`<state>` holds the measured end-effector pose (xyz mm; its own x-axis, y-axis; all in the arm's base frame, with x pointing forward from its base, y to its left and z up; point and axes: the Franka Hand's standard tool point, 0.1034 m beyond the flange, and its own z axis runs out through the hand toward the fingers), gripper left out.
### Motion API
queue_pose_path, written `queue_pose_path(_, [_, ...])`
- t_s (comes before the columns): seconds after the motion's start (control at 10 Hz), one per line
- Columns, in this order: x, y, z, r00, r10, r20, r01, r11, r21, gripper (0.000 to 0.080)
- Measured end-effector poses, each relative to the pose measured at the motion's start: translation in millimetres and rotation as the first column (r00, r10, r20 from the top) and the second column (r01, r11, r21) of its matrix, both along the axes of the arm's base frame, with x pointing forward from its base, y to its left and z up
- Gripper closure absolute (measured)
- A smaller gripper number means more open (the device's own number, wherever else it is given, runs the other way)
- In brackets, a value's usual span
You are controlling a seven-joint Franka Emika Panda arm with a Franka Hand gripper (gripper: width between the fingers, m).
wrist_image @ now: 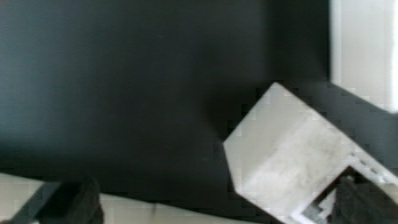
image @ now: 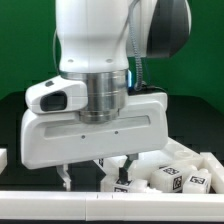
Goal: Assemble square table
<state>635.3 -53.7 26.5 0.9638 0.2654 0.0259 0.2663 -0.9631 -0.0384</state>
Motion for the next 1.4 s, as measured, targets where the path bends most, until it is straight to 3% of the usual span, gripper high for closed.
queue_pose_path(0.3, [-0.3, -13.5, 0.9, 0.999, 0.045, 0.004, -0.044, 0.999, -0.009, 0.0150])
queue_pose_path(0.5, [-1.1, -32.4, 2.7, 0.997, 0.080, 0.007, -0.080, 0.997, -0.021, 0.0150])
queue_pose_path(0.9, [-1.7, -31.9, 2.3, 0.997, 0.080, 0.005, -0.080, 0.997, -0.021, 0.0150])
queue_pose_path(1.2, [1.8, -12.7, 7.8, 0.998, -0.036, -0.047, 0.036, 0.999, -0.002, 0.0150])
queue_pose_path(1.4, [-0.9, -12.0, 3.0, 0.996, -0.066, -0.058, 0.066, 0.998, 0.001, 0.0150])
